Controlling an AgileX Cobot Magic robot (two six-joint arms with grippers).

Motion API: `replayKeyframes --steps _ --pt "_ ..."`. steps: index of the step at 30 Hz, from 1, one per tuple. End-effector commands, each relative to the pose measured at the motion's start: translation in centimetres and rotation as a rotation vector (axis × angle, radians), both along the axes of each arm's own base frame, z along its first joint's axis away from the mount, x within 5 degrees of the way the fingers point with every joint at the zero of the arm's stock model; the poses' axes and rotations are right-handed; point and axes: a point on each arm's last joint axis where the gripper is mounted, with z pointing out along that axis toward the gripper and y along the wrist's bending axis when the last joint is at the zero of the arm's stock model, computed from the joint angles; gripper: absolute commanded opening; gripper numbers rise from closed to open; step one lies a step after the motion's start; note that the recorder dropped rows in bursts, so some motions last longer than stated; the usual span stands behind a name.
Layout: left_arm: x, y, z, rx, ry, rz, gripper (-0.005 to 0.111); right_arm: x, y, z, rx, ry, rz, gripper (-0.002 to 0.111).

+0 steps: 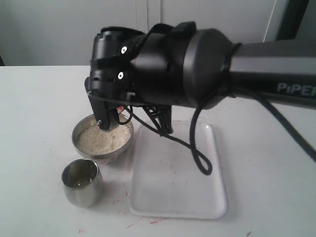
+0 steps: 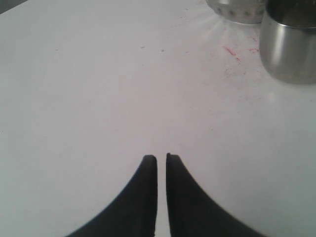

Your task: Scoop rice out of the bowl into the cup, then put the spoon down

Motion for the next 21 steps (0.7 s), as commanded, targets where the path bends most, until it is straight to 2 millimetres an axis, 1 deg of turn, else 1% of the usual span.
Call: replayKeyframes --steps 1,5,10,12,16,21 --pt "-0.1 0.0 -0.8 -0.010 0.064 -0.003 0.014 0.2 0.5 -0.5 -0.069 -0.109 -0.060 0.000" --pt "-0.1 0.0 -0.8 -0.010 0.064 -0.003 0.014 0.4 1.0 -2.4 -0.105 -0.067 -0.067 0.000" --pt "-0.1 0.0 -0.8 -0.010 0.064 -0.003 0.014 0.3 2.0 -4.0 -0.117 -0.041 -0.036 0.000" --pt "-0.1 0.0 -0.8 -0.010 0.064 -0.003 0.014 0.4 2.3 -5.4 -0.123 -0.009 -0.033 0.000" --pt "-0.1 0.0 -0.8 -0.010 0.064 -0.003 0.014 0.5 2.5 -6.2 -0.134 0.009 -0.033 0.000" --pt "-0.1 0.0 -0.8 -0.010 0.064 -0.003 0.014 0.3 3.1 -6.9 0.024 0.030 -0.080 0.000"
